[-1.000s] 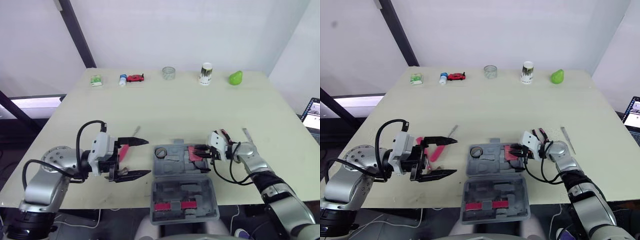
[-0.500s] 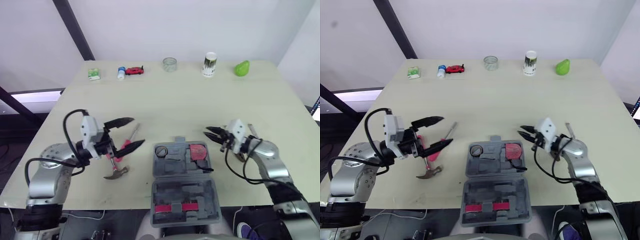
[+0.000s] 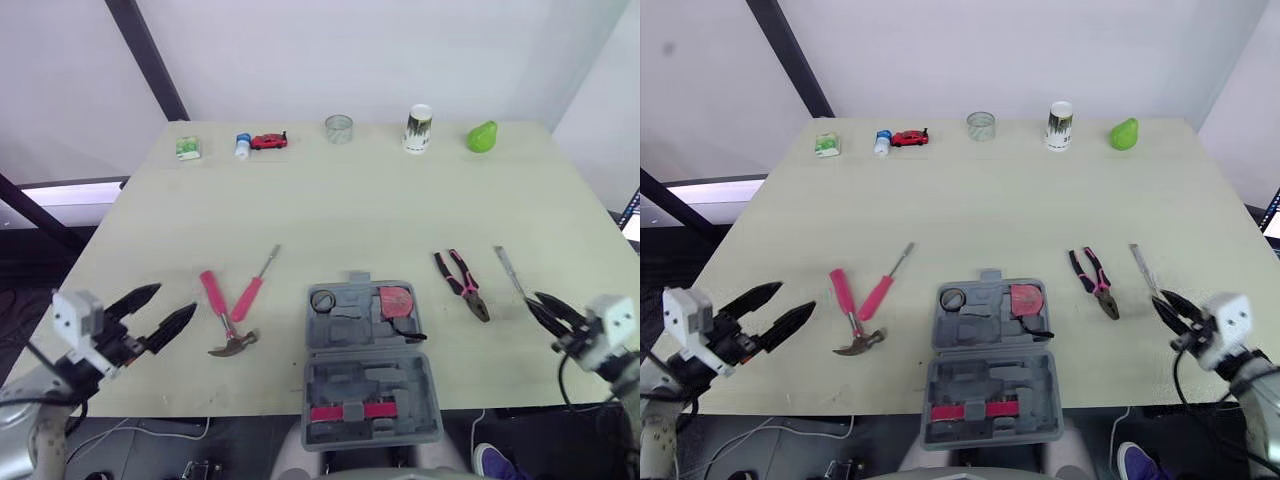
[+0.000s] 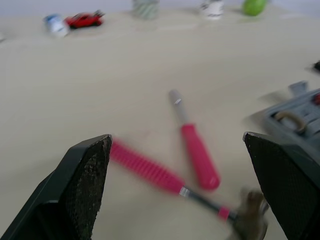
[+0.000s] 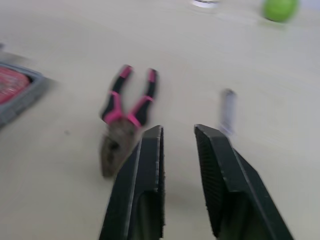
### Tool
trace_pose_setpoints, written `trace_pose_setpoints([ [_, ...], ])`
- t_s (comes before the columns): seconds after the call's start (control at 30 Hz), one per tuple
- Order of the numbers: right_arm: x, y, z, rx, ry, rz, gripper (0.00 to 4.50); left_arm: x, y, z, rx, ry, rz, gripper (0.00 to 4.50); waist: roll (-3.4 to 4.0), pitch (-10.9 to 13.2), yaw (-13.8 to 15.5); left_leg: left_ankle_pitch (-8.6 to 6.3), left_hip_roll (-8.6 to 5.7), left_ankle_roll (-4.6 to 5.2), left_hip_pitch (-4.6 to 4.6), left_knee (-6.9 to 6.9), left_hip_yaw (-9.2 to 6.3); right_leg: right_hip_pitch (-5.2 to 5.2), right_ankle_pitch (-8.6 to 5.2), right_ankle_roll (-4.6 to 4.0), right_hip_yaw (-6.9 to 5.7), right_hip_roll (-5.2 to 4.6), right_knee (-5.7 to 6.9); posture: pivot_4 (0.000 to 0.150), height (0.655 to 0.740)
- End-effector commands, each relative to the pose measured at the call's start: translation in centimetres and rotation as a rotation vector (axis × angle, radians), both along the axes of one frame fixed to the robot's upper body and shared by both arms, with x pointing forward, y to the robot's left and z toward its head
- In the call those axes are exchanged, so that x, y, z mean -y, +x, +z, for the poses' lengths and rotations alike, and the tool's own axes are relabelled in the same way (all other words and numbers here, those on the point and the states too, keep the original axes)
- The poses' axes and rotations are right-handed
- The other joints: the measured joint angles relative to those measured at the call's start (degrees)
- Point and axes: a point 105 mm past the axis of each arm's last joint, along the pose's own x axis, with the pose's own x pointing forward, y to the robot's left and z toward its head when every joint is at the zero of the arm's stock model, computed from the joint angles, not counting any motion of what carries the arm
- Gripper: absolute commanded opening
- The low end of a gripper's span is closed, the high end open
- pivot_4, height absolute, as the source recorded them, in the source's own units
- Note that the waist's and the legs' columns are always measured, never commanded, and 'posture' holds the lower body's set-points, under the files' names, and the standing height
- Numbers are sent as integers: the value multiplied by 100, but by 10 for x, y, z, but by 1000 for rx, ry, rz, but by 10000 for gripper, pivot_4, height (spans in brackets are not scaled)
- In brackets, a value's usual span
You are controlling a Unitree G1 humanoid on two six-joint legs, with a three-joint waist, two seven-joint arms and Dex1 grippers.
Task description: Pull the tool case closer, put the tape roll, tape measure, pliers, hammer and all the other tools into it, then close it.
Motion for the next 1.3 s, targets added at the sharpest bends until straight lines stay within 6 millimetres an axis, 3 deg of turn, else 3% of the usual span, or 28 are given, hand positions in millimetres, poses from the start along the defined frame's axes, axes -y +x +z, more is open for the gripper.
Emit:
trace_pose_setpoints([
  [0.03,33,-31,1,14,13,-130,26209,-30,-20,-11,-19,8,151,45000,-11,5,14,-1,-1,2,-3,-1,-2,0,0,0,5,-6,-5,1500,7400],
  [0.17,48,-56,-12,-37,14,-177,43269,-46,-44,-32,-98,11,216,45000,-19,8,-14,-1,2,2,9,1,-3,2,-14,-22,11,-7,-1,1500,7400],
  [0.33,65,-77,-23,-67,32,-252,44250,-55,-56,-38,-127,36,234,45000,-21,6,-10,-1,4,2,14,1,1,1,-15,-23,20,-17,-2,1500,7400],
  [0.53,61,-75,-25,-83,50,-211,44250,-55,-48,-26,-81,47,219,45000,-18,4,6,-2,5,0,7,-2,-3,-1,-14,-26,20,-35,-7,1500,7400],
  [0.73,26,-33,2,10,55,-39,44250,-24,-13,-1,19,67,58,45000,-8,4,-11,-8,7,-10,7,-6,-2,-4,-13,-27,20,-46,-6,1500,7400],
  [0.93,-21,-3,17,15,82,125,44250,27,21,35,120,88,-175,45000,-3,4,2,-4,6,-4,-6,-15,-3,-6,-12,-28,7,-51,-12,1500,7400],
  [1.1,-53,22,20,-1,85,170,44250,68,35,54,161,113,-373,45000,0,6,-5,-4,5,-4,-11,-16,-5,-12,-11,-28,5,-52,-12,1500,7400],
  [1.3,-86,56,6,-43,19,153,44250,121,34,67,177,153,-672,45000,6,9,-19,-2,3,-5,-9,-14,-4,-13,-11,-29,5,-48,-6,1500,7400],
])
